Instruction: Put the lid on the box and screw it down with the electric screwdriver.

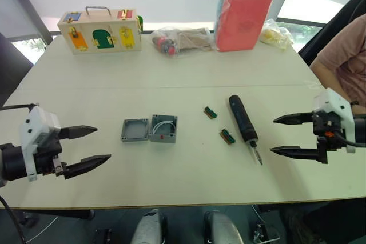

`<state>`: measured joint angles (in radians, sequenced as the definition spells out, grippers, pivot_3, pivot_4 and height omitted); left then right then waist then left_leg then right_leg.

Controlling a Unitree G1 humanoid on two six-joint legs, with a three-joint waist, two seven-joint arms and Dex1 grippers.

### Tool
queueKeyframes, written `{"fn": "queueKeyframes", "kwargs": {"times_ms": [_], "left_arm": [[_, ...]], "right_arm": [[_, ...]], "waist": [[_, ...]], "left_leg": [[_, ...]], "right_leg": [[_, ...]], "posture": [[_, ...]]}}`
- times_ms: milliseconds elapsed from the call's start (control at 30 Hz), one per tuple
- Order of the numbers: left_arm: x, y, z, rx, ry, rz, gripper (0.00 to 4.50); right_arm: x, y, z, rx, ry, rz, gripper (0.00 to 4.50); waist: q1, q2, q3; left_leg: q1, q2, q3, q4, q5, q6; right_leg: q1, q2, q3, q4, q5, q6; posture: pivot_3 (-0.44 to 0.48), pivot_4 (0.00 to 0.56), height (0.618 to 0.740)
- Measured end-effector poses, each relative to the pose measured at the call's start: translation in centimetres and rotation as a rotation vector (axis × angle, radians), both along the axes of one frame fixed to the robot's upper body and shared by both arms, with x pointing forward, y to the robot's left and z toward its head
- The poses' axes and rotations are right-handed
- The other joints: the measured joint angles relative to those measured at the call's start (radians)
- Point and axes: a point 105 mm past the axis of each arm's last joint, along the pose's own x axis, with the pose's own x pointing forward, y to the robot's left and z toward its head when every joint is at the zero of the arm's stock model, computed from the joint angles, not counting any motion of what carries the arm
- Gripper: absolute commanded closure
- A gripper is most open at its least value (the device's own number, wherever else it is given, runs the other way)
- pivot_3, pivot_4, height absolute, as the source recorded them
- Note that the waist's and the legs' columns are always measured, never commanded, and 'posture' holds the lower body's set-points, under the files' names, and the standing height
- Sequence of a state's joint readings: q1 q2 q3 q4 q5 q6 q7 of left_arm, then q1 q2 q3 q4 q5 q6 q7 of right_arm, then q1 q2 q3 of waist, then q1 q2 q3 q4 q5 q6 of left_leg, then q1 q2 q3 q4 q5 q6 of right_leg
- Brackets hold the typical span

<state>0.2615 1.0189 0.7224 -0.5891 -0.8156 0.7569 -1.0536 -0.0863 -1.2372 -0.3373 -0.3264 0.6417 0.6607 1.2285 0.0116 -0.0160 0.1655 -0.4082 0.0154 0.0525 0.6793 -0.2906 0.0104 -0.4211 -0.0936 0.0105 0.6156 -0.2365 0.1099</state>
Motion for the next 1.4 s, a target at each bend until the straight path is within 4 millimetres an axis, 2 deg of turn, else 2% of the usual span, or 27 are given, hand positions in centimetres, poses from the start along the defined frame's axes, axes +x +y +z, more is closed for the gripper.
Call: {"fn": "queueKeyframes", "kwargs": {"times_ms": [200,267,367,433,600,767,967,1133,1267,1400], "left_arm": [[1.0,-2.1,0.4,-0.006,-0.058,-0.099,0.04],[1.4,-3.4,0.3,-0.002,-0.083,-0.163,0.04],[2.1,-6.4,-0.4,0.01,-0.133,-0.319,0.04],[2.7,-7.5,-0.9,0.032,-0.164,-0.38,0.04],[5.3,-8.7,-3.1,0.134,-0.194,-0.467,0.04],[8.6,-9.4,-5.3,0.215,-0.199,-0.531,0.04],[10.4,-9.8,-6.7,0.234,-0.161,-0.587,0.04],[10.4,-10.8,-8.7,0.239,-0.114,-0.657,0.04],[11.2,-11.0,-8.7,0.255,-0.128,-0.654,1.11],[12.0,-11.3,-8.9,0.257,-0.144,-0.651,2.76]], "right_arm": [[-0.1,0.6,0.0,0.007,-0.012,-0.004,0.0],[0.0,0.9,0.0,0.019,-0.025,-0.013,0.0],[-0.1,2.5,0.2,0.064,-0.055,0.007,0.0],[0.0,3.6,0.2,0.078,-0.064,0.013,0.0],[-0.6,6.4,-0.6,0.124,-0.036,0.049,0.0],[0.1,8.3,-1.1,0.165,-0.074,0.052,0.0],[0.5,8.3,-1.5,0.149,-0.095,0.026,0.0],[0.3,8.3,-2.2,0.153,-0.084,0.015,0.0],[0.3,8.4,-2.2,0.161,-0.091,0.007,0.0],[0.3,8.6,-2.2,0.16,-0.1,0.002,0.0]], "waist": [[0.001,0.0,0.0],[0.002,0.0,0.0],[0.001,0.0,0.0],[0.001,0.0,0.0],[0.002,0.0,0.0],[0.003,0.0,0.0],[0.001,0.0,0.0],[0.001,0.0,0.0],[0.002,0.0,0.0],[0.002,0.0,0.0]], "left_leg": [[0.0,0.0,0.0,0.0,0.0,0.0],[0.0,-0.001,0.0,0.0,0.0,0.0],[0.0,-0.001,0.0,0.0,0.0,0.0],[0.0,-0.002,0.0,0.001,0.0,0.0],[0.0,-0.002,0.0,0.001,0.0,0.0],[-0.001,-0.003,0.0,0.003,0.0,0.0],[-0.002,-0.003,0.0,0.003,-0.002,0.003],[-0.002,-0.002,-0.001,0.003,-0.002,0.003],[-0.002,-0.002,-0.002,0.004,-0.002,0.003],[-0.002,-0.002,-0.002,0.004,-0.002,0.003]], "right_leg": [[0.001,0.0,0.0,0.0,0.0,0.0],[0.001,0.0,0.0,0.0,0.0,0.0],[0.001,0.0,0.0,0.001,0.0,0.0],[0.001,0.0,0.0,0.001,0.0,0.0],[0.001,0.001,0.0,0.001,0.002,0.004],[0.001,0.001,-0.001,0.001,0.002,0.003],[0.001,0.001,-0.001,0.001,0.003,0.005],[0.001,0.001,-0.001,0.002,0.003,0.005],[0.001,0.001,-0.001,0.002,0.003,0.005],[0.001,0.001,-0.001,0.002,0.003,0.005]], "posture": [[0.0,0.15,0.73],[0.0,0.15,0.73],[0.0,0.15,0.73],[0.0,0.15,0.73],[0.0,0.15,0.73],[0.0,0.15,0.73],[0.0,0.15,0.73],[0.0,0.15,0.73],[0.0,0.15,0.73],[0.0,0.15,0.73]]}}
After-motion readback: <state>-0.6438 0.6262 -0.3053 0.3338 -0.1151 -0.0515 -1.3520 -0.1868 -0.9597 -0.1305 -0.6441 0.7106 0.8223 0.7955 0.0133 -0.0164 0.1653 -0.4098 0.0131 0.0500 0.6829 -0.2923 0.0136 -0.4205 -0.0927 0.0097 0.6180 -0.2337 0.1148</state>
